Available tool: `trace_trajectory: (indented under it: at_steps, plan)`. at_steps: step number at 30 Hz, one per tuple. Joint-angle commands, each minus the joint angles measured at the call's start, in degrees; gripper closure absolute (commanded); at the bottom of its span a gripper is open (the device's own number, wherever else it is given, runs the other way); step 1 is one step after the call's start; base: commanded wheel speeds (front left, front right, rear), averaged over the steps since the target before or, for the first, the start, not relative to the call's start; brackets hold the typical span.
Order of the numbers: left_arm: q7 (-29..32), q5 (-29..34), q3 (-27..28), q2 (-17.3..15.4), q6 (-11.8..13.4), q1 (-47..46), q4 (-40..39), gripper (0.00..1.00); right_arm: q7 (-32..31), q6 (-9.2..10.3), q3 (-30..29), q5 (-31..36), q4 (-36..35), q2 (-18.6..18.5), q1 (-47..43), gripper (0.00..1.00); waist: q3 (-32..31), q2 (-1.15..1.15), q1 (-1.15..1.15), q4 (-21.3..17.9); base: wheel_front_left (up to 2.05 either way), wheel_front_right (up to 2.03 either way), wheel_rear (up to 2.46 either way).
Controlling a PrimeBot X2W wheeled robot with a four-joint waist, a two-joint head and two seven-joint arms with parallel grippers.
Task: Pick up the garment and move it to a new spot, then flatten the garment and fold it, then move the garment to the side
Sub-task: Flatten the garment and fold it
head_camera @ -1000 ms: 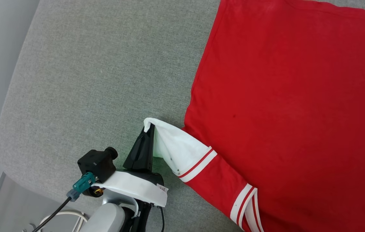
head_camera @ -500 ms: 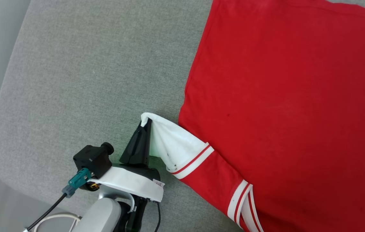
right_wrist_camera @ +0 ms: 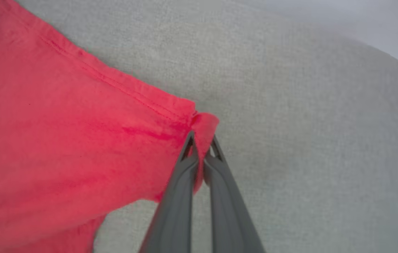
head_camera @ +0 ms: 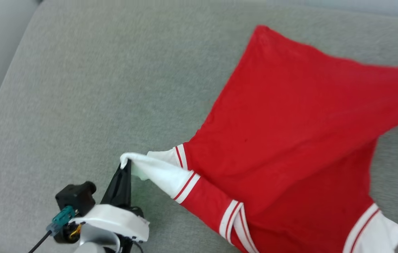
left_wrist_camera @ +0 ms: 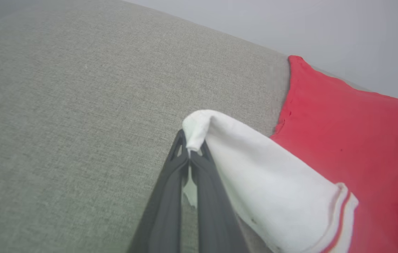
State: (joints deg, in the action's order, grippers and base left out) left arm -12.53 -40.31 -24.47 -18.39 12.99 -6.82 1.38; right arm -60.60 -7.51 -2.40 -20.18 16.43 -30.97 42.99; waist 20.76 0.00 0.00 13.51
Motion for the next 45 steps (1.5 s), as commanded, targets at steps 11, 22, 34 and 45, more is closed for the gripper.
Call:
trace_trajectory:
  at_steps: [11, 22, 34, 45]
  plan:
    - [2.85, -2.06, 3.32, -4.30, 3.85, 6.67, 0.12, 1.00, 1.43, 0.04, -8.69, -7.81, -10.26, 3.65, -33.54, 1.00, -11.68, 0.00, 0.00, -14.01, 0.00, 0.00, 0.00]
    - [4.17, -3.61, 5.39, -6.45, 5.28, 9.94, -0.82, 1.00, 5.22, 0.04, -11.37, -10.18, -12.79, 13.39, -51.63, 0.00, -11.93, 0.00, 0.00, -18.59, 0.00, 0.00, 0.00]
    - [4.34, -3.13, 4.74, -5.65, 4.96, 4.76, -3.48, 1.00, 28.12, 0.04, -10.57, -4.93, -12.49, 12.40, -33.44, 0.00, -5.60, 0.00, 0.00, -15.80, 0.00, 0.00, 0.00]
    - [4.27, -0.46, 0.07, -3.00, 1.26, -4.74, -2.29, 1.00, 11.01, 0.04, -2.37, -4.13, -4.61, 11.32, -14.83, 0.00, 0.92, 0.00, 0.00, -8.28, 0.00, 0.00, 0.00]
